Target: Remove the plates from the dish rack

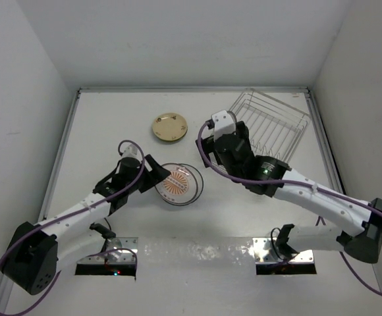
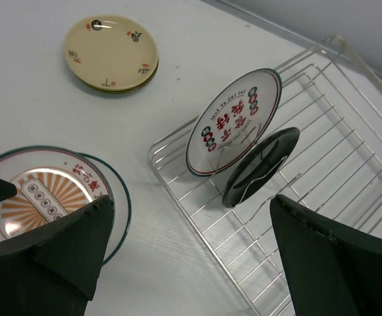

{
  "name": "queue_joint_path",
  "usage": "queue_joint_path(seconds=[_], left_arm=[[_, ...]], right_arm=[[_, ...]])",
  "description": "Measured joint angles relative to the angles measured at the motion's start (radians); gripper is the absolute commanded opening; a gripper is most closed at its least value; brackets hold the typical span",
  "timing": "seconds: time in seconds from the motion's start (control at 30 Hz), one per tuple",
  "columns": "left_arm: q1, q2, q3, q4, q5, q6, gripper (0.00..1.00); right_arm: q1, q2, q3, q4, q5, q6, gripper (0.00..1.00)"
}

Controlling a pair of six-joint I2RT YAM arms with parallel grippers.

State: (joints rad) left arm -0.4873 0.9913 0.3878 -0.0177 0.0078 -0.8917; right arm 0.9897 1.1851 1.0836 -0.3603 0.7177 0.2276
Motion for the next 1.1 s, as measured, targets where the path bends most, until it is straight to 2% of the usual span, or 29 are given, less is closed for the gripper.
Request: queue_joint_path(seconds=[0.07, 0.13, 0.3, 0.43, 0.53, 0.73, 0.93, 0.97, 1.03, 1.07, 1.1], left_arm=[[0.0, 0.003, 0.0, 0.0, 0.0, 0.0, 0.93], [-0.004, 0.013, 0.006, -0.016, -0.012, 0.005, 1.0], [-0.018, 0.063, 0.071, -0.104, -0.056, 0.043, 1.0], [-0.022, 0.069, 0.095, -0.134, -0.073, 0.071, 1.0], [-0.022, 0.082, 0.097, -0.125, -0.037, 0.103, 1.0], [-0.024, 0.173, 0.121, -0.136, 0.0, 0.136, 1.0], [-0.024, 0.04, 0.122, -0.201, -0.069, 0.143, 1.0], [-0.024, 0.008, 0.124, -0.211, -0.078, 0.146, 1.0], [-0.024, -0.049, 0.136, -0.237, -0.088, 0.151, 1.0], [-0.024, -0.072, 0.144, -0.251, -0.09, 0.154, 1.0], [-0.024, -0.1, 0.156, -0.269, -0.092, 0.157, 1.0]], right_arm=[[-0.029, 0.04, 0.022, -0.02, -0.016, 0.046, 0.99], [-0.07, 0.094, 0.067, -0.031, -0.05, 0.094, 0.99], [-0.225, 0.277, 0.233, -0.071, -0.133, 0.254, 0.99], [-0.278, 0.477, 0.447, -0.167, -0.122, 0.401, 0.99], [-0.299, 0.599, 0.569, -0.217, -0.124, 0.497, 0.99], [-0.318, 0.717, 0.606, -0.261, -0.105, 0.605, 0.99], [-0.32, 0.774, 0.671, -0.317, 0.004, 0.659, 0.99], [-0.32, 0.775, 0.675, -0.319, 0.02, 0.664, 0.97], [-0.32, 0.779, 0.682, -0.324, 0.047, 0.67, 0.89], [-0.32, 0.785, 0.685, -0.323, 0.059, 0.671, 0.78], [-0.321, 0.791, 0.689, -0.322, 0.07, 0.67, 0.71]])
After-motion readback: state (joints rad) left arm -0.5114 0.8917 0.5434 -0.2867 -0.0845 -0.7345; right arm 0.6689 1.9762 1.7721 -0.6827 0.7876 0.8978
